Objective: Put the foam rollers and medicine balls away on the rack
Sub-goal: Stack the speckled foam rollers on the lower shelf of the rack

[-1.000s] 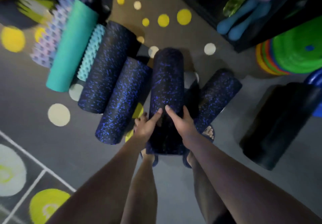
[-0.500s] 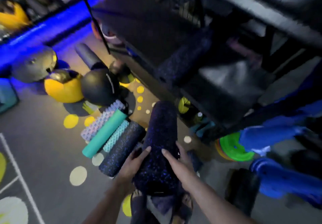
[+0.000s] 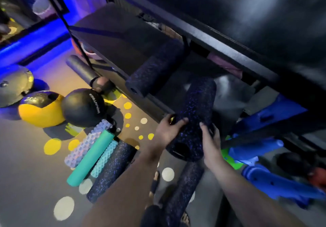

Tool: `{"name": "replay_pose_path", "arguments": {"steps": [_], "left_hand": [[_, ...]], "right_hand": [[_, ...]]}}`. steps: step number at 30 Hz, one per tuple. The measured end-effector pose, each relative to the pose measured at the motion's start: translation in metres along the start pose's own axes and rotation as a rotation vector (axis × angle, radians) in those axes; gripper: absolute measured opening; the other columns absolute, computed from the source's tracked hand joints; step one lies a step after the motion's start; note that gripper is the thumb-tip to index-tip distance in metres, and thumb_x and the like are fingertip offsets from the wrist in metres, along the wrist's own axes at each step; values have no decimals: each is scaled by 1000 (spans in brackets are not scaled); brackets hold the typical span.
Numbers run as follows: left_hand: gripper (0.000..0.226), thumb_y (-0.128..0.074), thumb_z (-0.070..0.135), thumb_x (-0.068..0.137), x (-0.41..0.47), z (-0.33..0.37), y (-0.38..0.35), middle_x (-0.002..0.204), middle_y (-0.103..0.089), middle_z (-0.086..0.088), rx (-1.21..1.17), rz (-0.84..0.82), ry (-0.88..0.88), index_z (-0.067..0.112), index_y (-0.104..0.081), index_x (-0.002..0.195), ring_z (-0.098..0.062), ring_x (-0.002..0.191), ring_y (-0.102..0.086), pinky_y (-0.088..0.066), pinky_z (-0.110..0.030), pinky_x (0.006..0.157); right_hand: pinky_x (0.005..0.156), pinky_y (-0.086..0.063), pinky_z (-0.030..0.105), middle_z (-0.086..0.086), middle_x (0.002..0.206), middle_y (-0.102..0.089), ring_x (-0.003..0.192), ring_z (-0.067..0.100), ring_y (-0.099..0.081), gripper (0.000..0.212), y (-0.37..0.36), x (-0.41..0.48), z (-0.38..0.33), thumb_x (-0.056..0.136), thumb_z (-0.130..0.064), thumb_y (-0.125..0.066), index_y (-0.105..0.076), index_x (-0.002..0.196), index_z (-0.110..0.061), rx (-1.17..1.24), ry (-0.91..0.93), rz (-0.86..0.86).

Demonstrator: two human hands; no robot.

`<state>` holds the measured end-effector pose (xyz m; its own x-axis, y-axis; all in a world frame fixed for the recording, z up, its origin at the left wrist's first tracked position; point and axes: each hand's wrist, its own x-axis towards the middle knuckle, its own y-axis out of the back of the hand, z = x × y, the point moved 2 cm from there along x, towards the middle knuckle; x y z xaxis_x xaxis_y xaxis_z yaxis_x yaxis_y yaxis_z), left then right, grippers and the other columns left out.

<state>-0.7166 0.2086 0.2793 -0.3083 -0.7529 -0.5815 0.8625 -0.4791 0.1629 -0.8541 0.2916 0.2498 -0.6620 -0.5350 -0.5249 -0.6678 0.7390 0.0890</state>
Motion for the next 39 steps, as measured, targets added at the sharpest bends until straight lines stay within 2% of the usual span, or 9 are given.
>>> {"name": "replay_pose_path", "arguments": {"steps": [8, 13, 16, 22, 25, 28, 32, 35, 39], "left_hand": [[22, -76, 48, 85, 153, -23, -29, 93, -75, 16, -203, -131, 131, 38, -66, 102, -9, 89, -72, -56, -22, 90], [76, -81, 78, 52, 251, -37, -44, 111, -76, 10, -142, -102, -71, 40, -69, 117, -17, 106, -72, -53, -42, 104], [71, -74, 67, 61, 267, -46, -44, 111, -76, 9, -136, -40, -121, 29, -71, 121, -11, 106, -70, -51, -39, 106], [46, -70, 27, 95, 188, -111, -30, 131, -67, 4, -267, -3, -46, 23, -59, 139, -9, 125, -59, -41, -30, 115], [30, -64, 34, 98, 131, -153, -21, 128, -63, 18, -229, 76, 20, 37, -64, 128, -8, 130, -55, -39, -35, 115], [13, -64, 26, 98, 69, -211, -35, 125, -65, -1, -95, -18, 138, 31, -70, 108, -16, 113, -60, -42, -36, 104], [29, -66, 29, 97, 14, -298, -72, 122, -68, -2, 16, -120, 273, 22, -67, 125, -20, 110, -63, -47, -37, 102], [36, -63, 53, 89, 6, -387, -98, 139, -60, 5, 99, -167, 432, 36, -64, 121, -21, 132, -55, -43, -49, 112], [14, -57, 34, 102, 18, -475, -131, 95, -68, 9, 67, -98, 604, 28, -65, 93, -12, 90, -66, -53, -30, 79]], "right_hand": [[107, -41, 29, -7, 135, -57, 119, 11, -56, 62, -35, 119, 25, 93, -39, -66, -44, 149, -22, -207, 87, 69], [113, -37, 33, 1, 145, -54, 131, 22, -53, 65, -58, 188, 32, 97, -55, -49, -36, 153, -27, -273, 117, 158], [106, -35, 28, 8, 145, -55, 132, 28, -51, 53, -55, 210, 44, 105, -45, -43, -40, 150, -18, -295, 90, 242], [107, -35, 30, 15, 145, -54, 134, 31, -51, 56, -20, 163, 101, 104, -42, -47, -42, 147, -6, -288, 31, 231], [99, -38, 31, 20, 135, -58, 127, 36, -54, 55, 12, 104, 133, 100, -43, -46, -49, 137, -1, -263, -30, 202], [87, -31, 17, 7, 127, -61, 118, 22, -56, 40, 50, 38, 179, 105, -34, -47, -55, 130, -5, -342, -144, 160], [93, -49, 39, 13, 111, -70, 102, 27, -65, 60, 92, -23, 275, 88, -60, -46, -61, 118, -10, -383, -369, 79], [94, -46, 33, 10, 121, -67, 111, 31, -63, 43, 126, -42, 357, 100, -42, -53, -57, 129, -11, -466, -552, 40], [103, -41, 33, 15, 144, -54, 131, 32, -53, 68, 147, -26, 465, 96, -48, -61, -43, 146, -6, -530, -671, 48]]}}
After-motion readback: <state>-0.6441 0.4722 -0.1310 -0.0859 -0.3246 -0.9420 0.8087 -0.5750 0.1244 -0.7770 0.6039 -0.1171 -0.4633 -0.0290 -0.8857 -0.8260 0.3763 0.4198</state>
